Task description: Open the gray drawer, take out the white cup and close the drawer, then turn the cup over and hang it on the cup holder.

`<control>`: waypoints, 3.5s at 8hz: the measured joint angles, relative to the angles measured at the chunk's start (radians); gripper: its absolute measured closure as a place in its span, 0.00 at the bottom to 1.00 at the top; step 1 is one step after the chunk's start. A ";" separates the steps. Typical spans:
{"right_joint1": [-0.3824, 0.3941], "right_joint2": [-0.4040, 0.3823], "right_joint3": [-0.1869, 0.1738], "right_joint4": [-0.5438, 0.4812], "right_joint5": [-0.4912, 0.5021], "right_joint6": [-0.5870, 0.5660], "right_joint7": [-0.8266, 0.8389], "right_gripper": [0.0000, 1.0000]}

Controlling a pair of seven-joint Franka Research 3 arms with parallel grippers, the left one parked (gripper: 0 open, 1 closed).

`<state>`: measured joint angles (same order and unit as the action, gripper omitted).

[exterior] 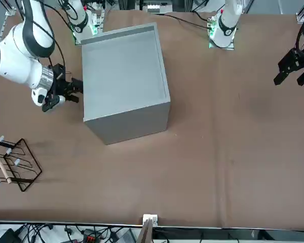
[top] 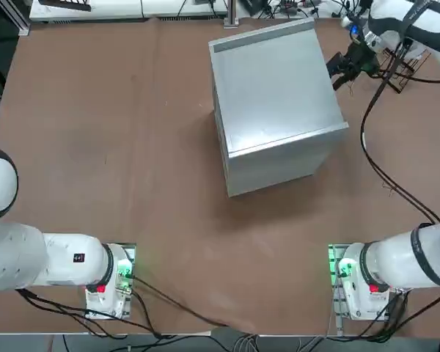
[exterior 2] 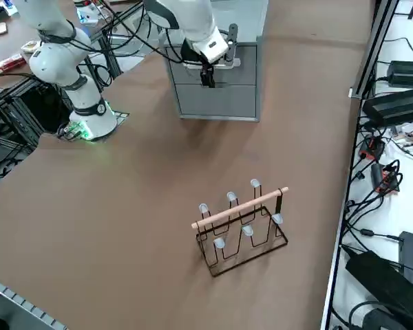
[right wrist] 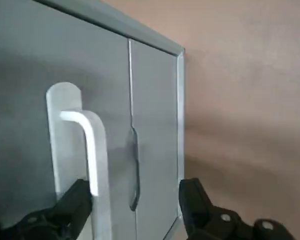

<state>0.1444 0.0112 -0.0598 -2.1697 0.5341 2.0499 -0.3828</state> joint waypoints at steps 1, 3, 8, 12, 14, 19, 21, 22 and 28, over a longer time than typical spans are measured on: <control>0.000 0.000 0.000 0.000 -0.003 0.000 -0.007 0.00; -0.001 0.000 0.003 0.005 -0.031 0.000 -0.015 0.00; -0.145 0.004 0.001 0.015 -0.123 0.000 -0.164 0.00; -0.242 0.008 0.003 0.030 -0.157 0.000 -0.295 0.00; -0.299 0.018 0.004 0.043 -0.169 -0.005 -0.369 0.00; -0.366 0.057 0.005 0.098 -0.204 -0.034 -0.462 0.00; -0.370 0.070 0.007 0.123 -0.212 -0.053 -0.467 0.00; -0.372 0.080 0.007 0.149 -0.227 -0.084 -0.467 0.00; -0.350 0.096 0.020 0.473 -0.335 -0.377 -0.243 0.00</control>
<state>-0.2056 0.1073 -0.0397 -1.6967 0.1992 1.6727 -0.6254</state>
